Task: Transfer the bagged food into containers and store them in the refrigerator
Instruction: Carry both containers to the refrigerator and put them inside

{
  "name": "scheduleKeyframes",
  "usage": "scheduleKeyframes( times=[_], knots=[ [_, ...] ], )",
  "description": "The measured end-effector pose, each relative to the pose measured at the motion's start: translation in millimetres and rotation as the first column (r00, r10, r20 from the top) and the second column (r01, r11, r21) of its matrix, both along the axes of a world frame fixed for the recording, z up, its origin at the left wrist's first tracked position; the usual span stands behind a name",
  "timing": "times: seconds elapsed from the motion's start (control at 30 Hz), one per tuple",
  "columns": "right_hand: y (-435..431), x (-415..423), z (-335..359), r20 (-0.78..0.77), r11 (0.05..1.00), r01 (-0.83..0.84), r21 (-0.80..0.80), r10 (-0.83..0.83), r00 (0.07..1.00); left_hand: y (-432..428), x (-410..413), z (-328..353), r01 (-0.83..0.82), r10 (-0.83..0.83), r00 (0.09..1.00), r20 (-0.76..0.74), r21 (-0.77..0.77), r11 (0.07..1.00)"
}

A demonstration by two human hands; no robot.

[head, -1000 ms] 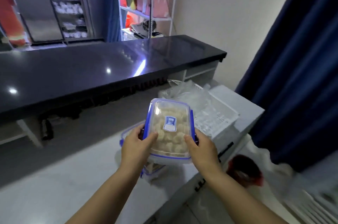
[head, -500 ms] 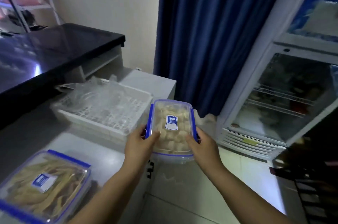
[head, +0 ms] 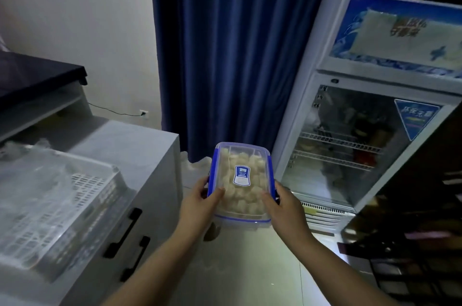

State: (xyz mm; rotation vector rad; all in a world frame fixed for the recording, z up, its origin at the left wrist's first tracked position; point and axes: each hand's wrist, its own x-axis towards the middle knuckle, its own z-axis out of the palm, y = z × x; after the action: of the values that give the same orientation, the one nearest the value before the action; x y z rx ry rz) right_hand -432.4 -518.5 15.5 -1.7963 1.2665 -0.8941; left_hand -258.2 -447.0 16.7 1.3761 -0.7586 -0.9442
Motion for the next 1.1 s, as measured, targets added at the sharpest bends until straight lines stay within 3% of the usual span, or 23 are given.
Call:
scheduleKeyframes(
  times=[0.37, 0.63, 0.83, 0.97, 1.1],
  knots=[
    [-133.1, -0.4, -5.5, 0.049, 0.996, 0.090, 0.024, -0.091, 0.995, -149.3, 2.2, -1.9, 0.140, -0.138, 0.989, -0.049, 0.036, 0.990],
    [-249.0, 31.3, 7.6, 0.042, 0.980, 0.196, 0.019, -0.196, 0.980, -292.2, 38.4, -1.1, 0.188, -0.189, 0.981, 0.034, 0.041, 0.981],
    [-319.1, 40.9, 6.5, 0.100, 0.968, 0.251, 0.027, -0.253, 0.962, -381.3, 53.0, -2.8, 0.295, -0.287, 0.952, -0.105, 0.078, 0.952],
    [-358.1, 32.7, 13.0, -0.032, 0.972, 0.235, -0.004, -0.235, 0.971, -417.7, 49.8, -6.4, 0.308, -0.293, 0.946, -0.141, 0.101, 0.946],
    [-415.6, 16.2, 34.4, -0.402, 0.972, 0.122, -0.202, -0.196, 0.895, -448.8, 45.9, -7.7, 0.248, -0.229, 0.957, -0.178, 0.093, 0.964]
  ],
)
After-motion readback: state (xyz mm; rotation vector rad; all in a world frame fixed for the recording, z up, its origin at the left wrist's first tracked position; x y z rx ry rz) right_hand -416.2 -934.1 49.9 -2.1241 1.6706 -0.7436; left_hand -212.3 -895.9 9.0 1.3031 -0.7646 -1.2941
